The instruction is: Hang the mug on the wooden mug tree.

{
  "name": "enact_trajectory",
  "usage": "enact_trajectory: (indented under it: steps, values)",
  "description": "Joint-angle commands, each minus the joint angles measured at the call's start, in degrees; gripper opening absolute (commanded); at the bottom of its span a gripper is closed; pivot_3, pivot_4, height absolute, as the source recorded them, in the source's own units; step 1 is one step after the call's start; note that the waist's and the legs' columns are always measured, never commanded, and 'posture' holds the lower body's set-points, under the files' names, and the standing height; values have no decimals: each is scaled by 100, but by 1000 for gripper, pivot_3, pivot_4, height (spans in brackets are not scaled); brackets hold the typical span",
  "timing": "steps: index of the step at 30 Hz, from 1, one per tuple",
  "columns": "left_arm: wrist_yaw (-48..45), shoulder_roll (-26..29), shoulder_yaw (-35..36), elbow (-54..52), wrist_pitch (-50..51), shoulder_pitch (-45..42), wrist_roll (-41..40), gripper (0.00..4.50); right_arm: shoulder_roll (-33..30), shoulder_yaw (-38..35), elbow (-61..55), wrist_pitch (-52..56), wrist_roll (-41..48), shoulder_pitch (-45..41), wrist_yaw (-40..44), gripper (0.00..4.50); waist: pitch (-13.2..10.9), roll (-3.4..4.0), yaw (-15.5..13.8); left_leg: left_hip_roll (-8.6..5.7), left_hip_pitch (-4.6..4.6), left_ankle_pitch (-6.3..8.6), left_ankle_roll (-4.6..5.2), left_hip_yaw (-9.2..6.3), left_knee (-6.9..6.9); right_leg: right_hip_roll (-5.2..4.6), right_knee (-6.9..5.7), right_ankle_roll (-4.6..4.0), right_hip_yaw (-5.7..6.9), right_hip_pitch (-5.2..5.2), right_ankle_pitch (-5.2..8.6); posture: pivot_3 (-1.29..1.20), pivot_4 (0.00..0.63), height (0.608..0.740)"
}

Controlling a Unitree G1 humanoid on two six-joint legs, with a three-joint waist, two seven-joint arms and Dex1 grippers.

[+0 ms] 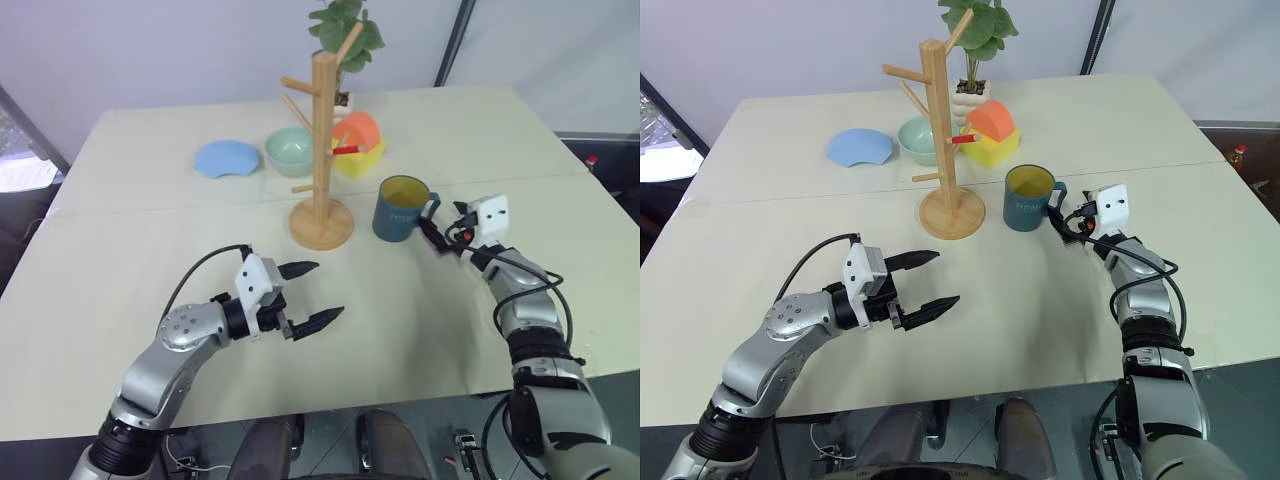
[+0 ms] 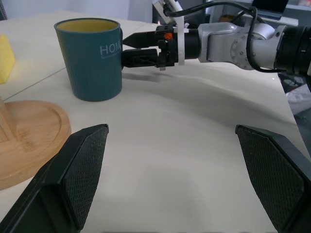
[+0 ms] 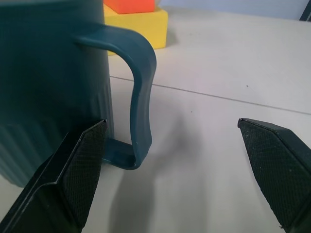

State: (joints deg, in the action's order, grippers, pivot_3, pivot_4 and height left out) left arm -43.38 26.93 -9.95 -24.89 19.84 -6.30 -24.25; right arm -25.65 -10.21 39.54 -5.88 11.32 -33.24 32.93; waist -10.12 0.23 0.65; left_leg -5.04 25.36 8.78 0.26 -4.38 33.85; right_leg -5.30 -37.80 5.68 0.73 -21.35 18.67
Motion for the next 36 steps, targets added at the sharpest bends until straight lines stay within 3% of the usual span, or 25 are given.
enact_trajectory:
  steps: [1, 7, 15, 20, 23, 36]
  values:
    - [40, 27, 100, -248, -24, 21, -8, 4500, 44, -13, 93, -51, 40, -260, 70, 3114, 0, 0, 4, 0, 0, 0, 0, 0, 0, 1, 0, 0, -1, 0, 0, 0, 150, 740]
    - [98, 31, 130, -263, -45, 66, 5, 4500, 83, 2, 160, 0, 136, -336, 306, 102, 0, 0, -3, 0, 0, 0, 0, 0, 0, 3, -2, 7, -3, -1, -4, 0, 150, 740]
    - [197, 60, 283, -194, -158, 148, 49, 4500, -85, 176, -613, 7, -22, -128, 513, 36, -1, 2, -1, 1, 0, 0, 0, 0, 3, 4, -7, 6, -6, -4, -4, 0, 150, 740]
    - [255, 188, 865, 76, -350, 198, -1, 4500, -797, 679, -2901, 170, -143, 287, 1320, 36, -14, 21, -5, 0, 5, 0, 0, -1, 0, 3, -11, 8, -7, -16, -4, 0, 150, 740]
    - [145, 293, 1122, 243, -414, 117, -58, 4500, -1042, 838, -3679, 524, -74, 5, 1546, 36, -15, 19, 22, 2, 3, 1, -1, -7, 0, 9, -12, 8, -14, -18, -3, 0, 150, 740]
    - [116, 214, 1453, 245, -419, -107, -295, 4500, -1034, 1457, -3127, 339, -743, -1326, 1630, 36, -26, -1, -18, -6, 8, 3, -5, -18, 7, 13, -8, 6, -25, -42, -5, 0, 150, 740]
